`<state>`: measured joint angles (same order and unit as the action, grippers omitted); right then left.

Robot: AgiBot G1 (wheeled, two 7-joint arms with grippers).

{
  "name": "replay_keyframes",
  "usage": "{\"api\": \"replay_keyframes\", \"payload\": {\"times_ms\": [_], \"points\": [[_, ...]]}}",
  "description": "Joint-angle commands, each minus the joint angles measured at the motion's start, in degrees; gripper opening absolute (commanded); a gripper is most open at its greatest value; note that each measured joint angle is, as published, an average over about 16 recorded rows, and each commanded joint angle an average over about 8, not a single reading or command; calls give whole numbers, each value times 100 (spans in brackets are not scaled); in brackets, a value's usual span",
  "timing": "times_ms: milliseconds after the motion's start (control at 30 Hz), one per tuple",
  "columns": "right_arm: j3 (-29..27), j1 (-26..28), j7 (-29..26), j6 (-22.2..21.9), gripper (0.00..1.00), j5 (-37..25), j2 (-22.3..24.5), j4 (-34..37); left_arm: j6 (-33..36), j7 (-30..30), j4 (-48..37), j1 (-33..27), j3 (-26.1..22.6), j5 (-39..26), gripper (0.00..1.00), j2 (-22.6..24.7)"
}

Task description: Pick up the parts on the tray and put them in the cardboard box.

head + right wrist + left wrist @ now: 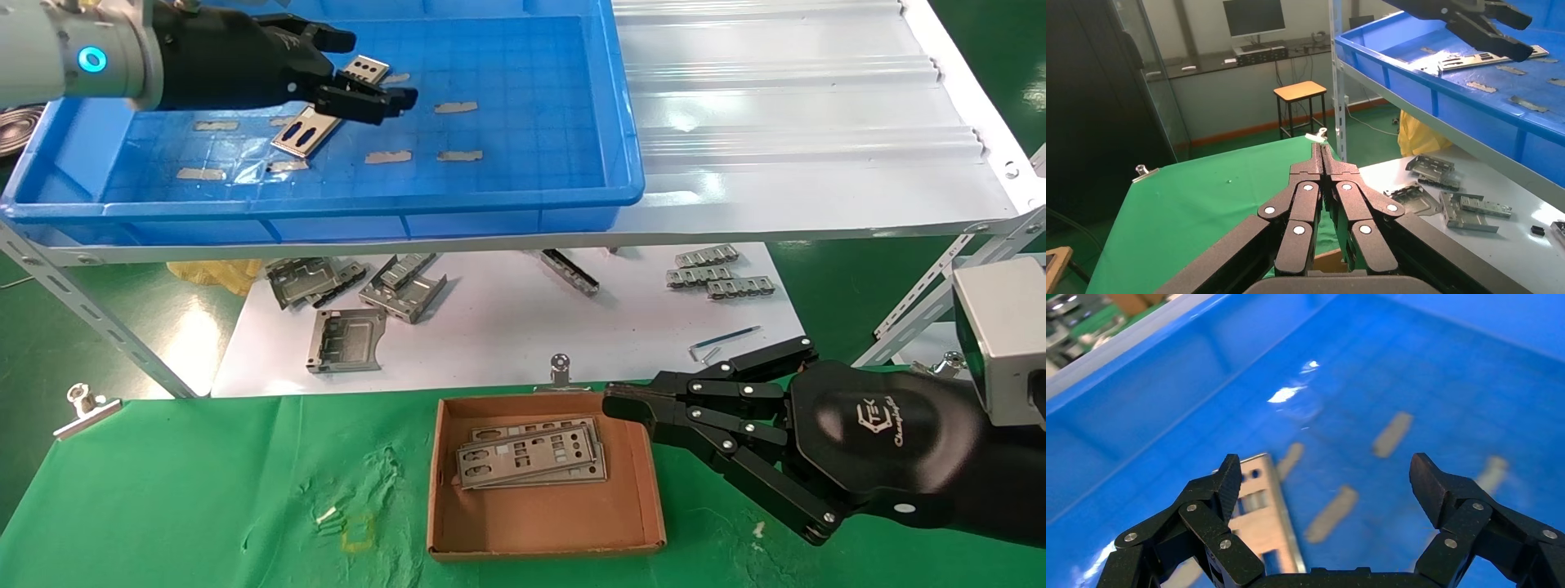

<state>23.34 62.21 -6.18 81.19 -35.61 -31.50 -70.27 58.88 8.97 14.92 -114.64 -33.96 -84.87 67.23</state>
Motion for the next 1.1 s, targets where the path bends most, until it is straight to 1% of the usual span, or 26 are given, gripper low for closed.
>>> {"api": "replay_keyframes", "payload": {"times_ms": [33,300,567,600,633,667,833,867,900,933,1100], "points": [[0,0,0,0,0,0,0,0,-179,-51,-385,-167,-64,-125,100,160],[0,0,0,0,0,0,0,0,-839,5,-1075,-328,-99,-224,100,430],[0,0,0,0,0,0,0,0,-984,125,-1370,-359,-125,-263,100,546],[0,0,0,0,0,0,0,0,-985,131,-1387,-361,-126,-265,97,550],[0,0,0,0,2,0,0,0,-986,135,-1400,-361,-126,-265,87,553],[0,0,0,0,12,0,0,0,-987,137,-1412,-361,-126,-265,75,555],[0,0,0,0,75,0,0,0,-1016,131,-1447,-348,-128,-268,12,564],[0,0,0,0,87,0,0,0,-1028,128,-1452,-343,-128,-268,3,566],[0,0,0,0,97,0,0,0,-1041,124,-1456,-338,-128,-268,0,567],[0,0,0,0,100,0,0,0,-1056,121,-1459,-332,-127,-267,0,569],[0,0,0,0,100,0,0,0,-1132,102,-1467,-308,-118,-254,0,574]]}}
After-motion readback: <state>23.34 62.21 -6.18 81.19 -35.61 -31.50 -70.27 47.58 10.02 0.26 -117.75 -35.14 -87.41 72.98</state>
